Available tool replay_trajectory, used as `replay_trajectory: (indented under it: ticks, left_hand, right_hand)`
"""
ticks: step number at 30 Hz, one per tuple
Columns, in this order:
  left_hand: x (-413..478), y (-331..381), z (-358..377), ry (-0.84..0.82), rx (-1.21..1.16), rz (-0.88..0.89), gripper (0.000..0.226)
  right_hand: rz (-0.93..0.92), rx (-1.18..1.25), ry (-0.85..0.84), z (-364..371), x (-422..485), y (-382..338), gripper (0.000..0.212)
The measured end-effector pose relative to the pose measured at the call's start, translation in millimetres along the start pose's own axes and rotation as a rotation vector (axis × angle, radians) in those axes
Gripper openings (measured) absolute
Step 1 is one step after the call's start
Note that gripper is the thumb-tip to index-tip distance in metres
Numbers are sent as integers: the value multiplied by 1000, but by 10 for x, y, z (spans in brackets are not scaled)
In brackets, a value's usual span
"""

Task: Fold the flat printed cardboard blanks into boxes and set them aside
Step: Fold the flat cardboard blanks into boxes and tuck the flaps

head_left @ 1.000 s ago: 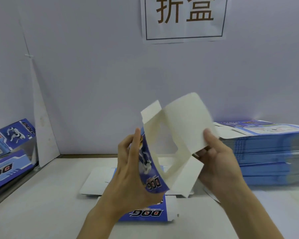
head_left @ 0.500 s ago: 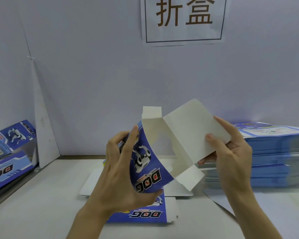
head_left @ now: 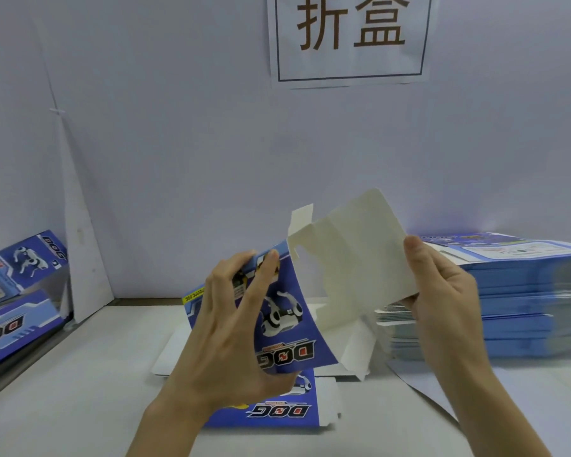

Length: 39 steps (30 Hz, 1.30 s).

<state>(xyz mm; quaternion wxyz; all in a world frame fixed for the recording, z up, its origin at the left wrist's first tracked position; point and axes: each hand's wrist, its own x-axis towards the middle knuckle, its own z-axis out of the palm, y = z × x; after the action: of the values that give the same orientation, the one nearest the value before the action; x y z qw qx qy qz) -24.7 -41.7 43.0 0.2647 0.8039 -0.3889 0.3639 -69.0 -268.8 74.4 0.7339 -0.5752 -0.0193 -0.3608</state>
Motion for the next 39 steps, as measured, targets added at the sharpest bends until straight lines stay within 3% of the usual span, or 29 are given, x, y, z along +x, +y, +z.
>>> replay_trajectory:
  ticks: [3, 5, 7, 9, 13, 16, 18, 20, 21, 22, 26, 28, 31, 36, 39]
  left_hand:
    - [22, 17, 3, 26, 74, 42, 123]
    - [33, 13, 7, 55, 135, 91, 119]
    - [33, 8, 16, 61, 169, 119, 118]
    - [27, 10, 34, 63, 164, 119, 117]
    - [11, 19, 97, 97, 152, 35, 118]
    - [-7, 38, 184, 150, 63, -178, 123]
    - [33, 109, 184, 202, -213, -448, 125]
    - [84, 165, 205, 291, -467, -656, 126]
    - [108, 199, 218, 317, -563, -722, 128]
    - [129, 229, 237, 332, -646, -766, 129]
    - [168, 225, 184, 342, -828, -761, 105]
    - [163, 134, 69, 172, -853, -790, 90]
    - [127, 54, -6, -156, -1156, -819, 42]
    - [103, 40, 56, -80, -985, -698, 39]
    - [106, -68, 16, -169, -938, -798, 34]
  right_hand:
    - [252, 223, -126, -58, 61, -36, 20]
    - [417, 382, -216, -101, 107, -33, 27]
    - [495, 346, -260, -134, 141, 20, 40]
    - [448, 213, -217, -135, 135, 50, 44]
    - [269, 72, -111, -135, 114, 52, 32]
    - [196, -185, -79, -68, 78, 55, 43]
    - [229, -404, -294, -34, 43, 65, 73]
    - [346, -552, -651, 23, -48, 101, 110]
    - [382, -566, -790, 80, -109, 126, 118]
    - [382, -533, -866, 140, -162, 163, 114]
    - [287, -334, -712, 233, -180, 239, 82]
    - [288, -184, -631, 190, -131, 212, 78]
    - [314, -41, -590, 159, -112, 193, 77]
    - [415, 10, -438, 185, -96, 361, 67]
    - [459, -3, -460, 228, -142, 417, 69]
